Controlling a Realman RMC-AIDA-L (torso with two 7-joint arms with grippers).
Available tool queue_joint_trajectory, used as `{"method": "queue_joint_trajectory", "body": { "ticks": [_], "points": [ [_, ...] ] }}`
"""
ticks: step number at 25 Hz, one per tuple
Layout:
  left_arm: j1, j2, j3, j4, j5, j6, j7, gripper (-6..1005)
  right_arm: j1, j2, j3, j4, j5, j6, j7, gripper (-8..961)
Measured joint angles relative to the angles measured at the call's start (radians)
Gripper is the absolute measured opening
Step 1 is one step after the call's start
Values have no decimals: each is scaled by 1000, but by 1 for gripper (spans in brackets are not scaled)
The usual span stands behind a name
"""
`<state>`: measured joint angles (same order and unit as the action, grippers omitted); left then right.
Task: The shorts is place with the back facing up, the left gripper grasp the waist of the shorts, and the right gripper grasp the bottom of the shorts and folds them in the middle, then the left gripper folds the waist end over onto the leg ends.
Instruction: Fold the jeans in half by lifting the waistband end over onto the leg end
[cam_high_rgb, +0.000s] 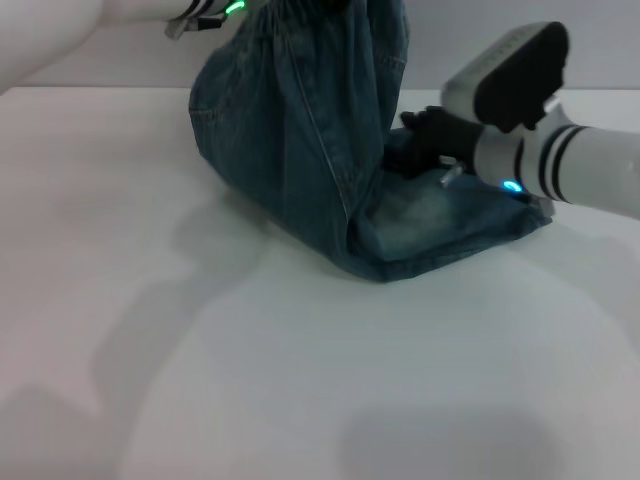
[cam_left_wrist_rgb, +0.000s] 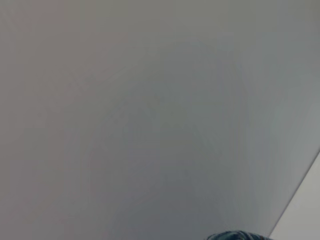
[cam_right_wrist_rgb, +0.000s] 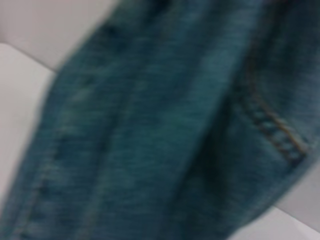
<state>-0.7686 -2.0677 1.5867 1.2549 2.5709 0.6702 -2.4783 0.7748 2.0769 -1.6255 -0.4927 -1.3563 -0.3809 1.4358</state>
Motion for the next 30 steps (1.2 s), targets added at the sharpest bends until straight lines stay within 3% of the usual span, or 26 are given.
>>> {"method": "queue_joint_trajectory", "body": {
  "ticks": [5, 12, 14, 16, 25, 30],
  "points": [
    [7, -2, 17, -4, -9, -9, -2, 97, -57, 0, 92, -31, 1, 38, -3, 553],
    [16, -2, 68, -5, -45, -39, -4, 97, -164, 1, 293, -169, 11, 80, -1, 554],
    [17, -2, 90, -6, -51, -50, -9, 98, -181, 0, 349, -188, 27, 78, 0, 554],
    [19, -3, 171, -10, -98, -96, -25, 98, -193, -2, 395, -191, 56, 73, -1, 554],
    [13, -6, 321, -53, -208, -221, -26, 97, -226, -4, 451, -186, 79, 18, -5, 553],
    [42, -7, 365, -52, -258, -332, -29, 181, -233, -3, 453, -183, 79, 17, -6, 554]
  ]
}}
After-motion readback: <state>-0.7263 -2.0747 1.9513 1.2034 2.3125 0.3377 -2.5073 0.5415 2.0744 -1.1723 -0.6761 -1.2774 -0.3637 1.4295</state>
